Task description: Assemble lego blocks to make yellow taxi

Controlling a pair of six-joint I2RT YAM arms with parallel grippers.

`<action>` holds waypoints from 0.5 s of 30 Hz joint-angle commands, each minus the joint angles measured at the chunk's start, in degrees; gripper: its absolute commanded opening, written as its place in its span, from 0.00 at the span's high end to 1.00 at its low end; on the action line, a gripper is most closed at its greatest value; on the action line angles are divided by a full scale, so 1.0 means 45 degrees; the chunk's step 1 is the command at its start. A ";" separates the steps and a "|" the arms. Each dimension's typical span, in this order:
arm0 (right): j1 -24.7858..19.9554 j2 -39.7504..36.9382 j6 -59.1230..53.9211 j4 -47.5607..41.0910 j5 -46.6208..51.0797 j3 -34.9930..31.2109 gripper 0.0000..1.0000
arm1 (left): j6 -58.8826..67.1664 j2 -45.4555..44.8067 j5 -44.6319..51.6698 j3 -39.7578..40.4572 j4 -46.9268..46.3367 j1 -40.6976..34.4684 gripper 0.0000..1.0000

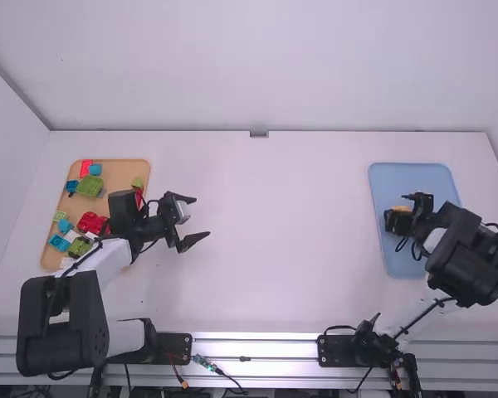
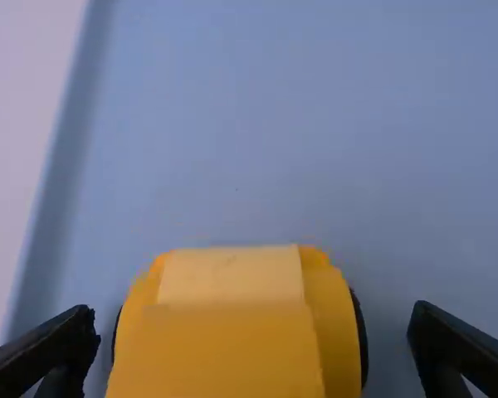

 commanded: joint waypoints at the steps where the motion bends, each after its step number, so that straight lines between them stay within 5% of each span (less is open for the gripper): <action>1: -0.0039 -0.0268 0.0529 -0.0733 0.0087 0.0379 0.01 | -0.0053 -0.0096 0.0141 -0.0107 0.0078 0.0068 0.01; 5: 0.0087 -0.1108 0.0889 -0.2361 0.0117 0.0797 0.01 | -0.1015 -0.0096 0.0175 -0.0107 0.0670 0.0058 0.01; 8: 0.0471 -0.2755 0.0860 -0.4265 0.0112 0.1141 0.01 | -0.5605 -0.0101 -0.1413 -0.0107 0.2914 0.0058 0.01; 15: 0.1914 -0.5310 0.1501 -0.6173 0.0277 0.1477 0.01 | -0.9160 -0.0494 -0.3789 -0.0083 0.4692 -0.0189 0.01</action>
